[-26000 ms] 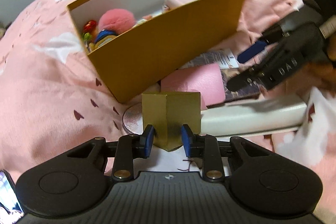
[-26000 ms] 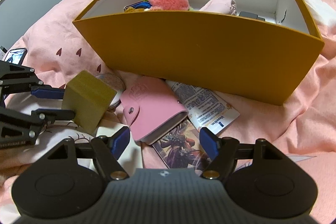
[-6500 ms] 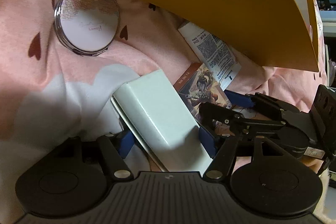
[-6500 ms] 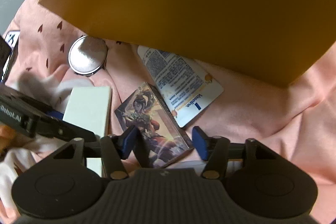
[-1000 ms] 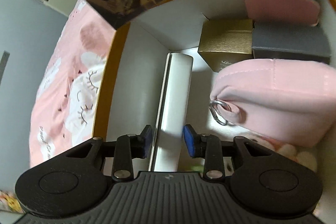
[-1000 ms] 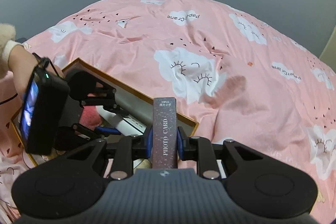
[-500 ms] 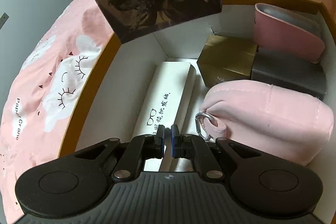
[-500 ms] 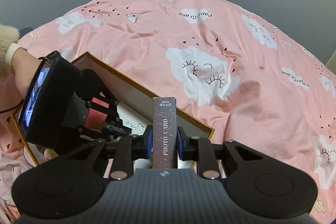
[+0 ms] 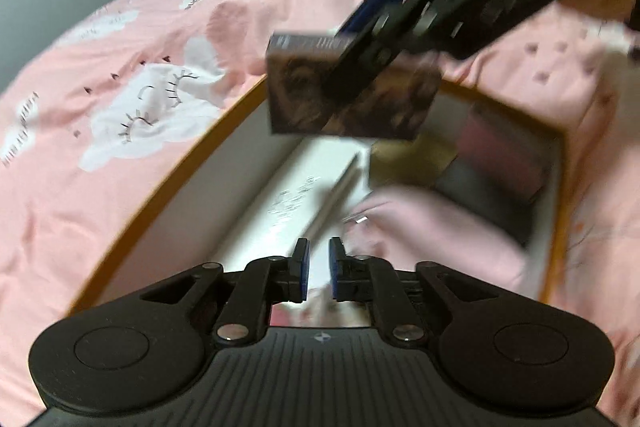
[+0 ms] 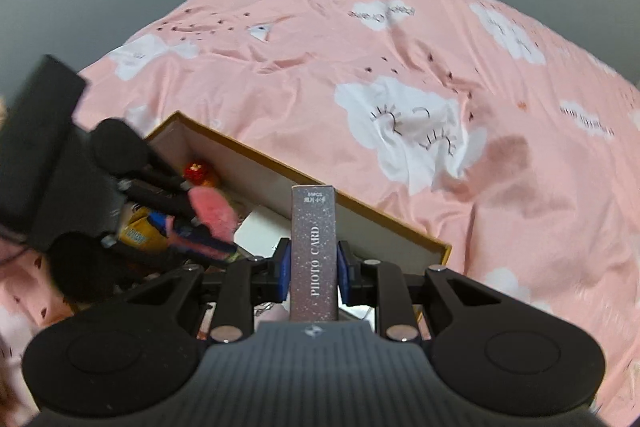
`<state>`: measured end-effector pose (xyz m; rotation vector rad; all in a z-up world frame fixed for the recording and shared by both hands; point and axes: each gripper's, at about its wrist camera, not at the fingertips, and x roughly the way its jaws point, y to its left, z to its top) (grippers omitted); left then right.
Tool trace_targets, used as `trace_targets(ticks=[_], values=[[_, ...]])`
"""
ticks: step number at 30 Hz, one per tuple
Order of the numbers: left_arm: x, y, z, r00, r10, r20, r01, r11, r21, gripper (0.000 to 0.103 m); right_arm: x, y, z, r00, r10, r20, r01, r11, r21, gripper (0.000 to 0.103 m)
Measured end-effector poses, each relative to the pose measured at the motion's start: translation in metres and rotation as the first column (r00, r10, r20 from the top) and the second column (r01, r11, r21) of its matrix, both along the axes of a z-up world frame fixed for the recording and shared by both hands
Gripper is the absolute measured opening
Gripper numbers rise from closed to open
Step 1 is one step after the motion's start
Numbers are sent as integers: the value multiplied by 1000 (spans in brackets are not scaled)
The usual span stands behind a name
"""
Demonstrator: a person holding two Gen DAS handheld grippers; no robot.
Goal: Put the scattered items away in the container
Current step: 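Lower the character card into the box with right tool and release it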
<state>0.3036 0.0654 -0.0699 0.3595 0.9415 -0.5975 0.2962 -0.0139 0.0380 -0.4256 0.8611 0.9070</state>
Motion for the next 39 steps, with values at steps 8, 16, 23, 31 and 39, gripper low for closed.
trace_targets(ticks=[8,16,23,31,39], values=[[-19,-1,21,976,150,-161,-184,957,-225,33,-1,-9,-3,992,-114,-57,116,993,31,25],[-35,-14,10,929,245,-277,-310,924,-225,52,-7,-17,0,989,-138,-56,141,989,50,25],[-45,-3,5,902,312,-298,-378,905,-195,53,-9,-28,-6,960,-224,-170,245,963,112,25],[-60,20,9,875,396,-279,-457,866,-204,50,-21,-32,-20,891,-305,-335,377,909,176,25],[-69,38,7,845,454,-283,-522,815,-250,50,-31,-42,-36,805,-395,-443,509,843,175,25]])
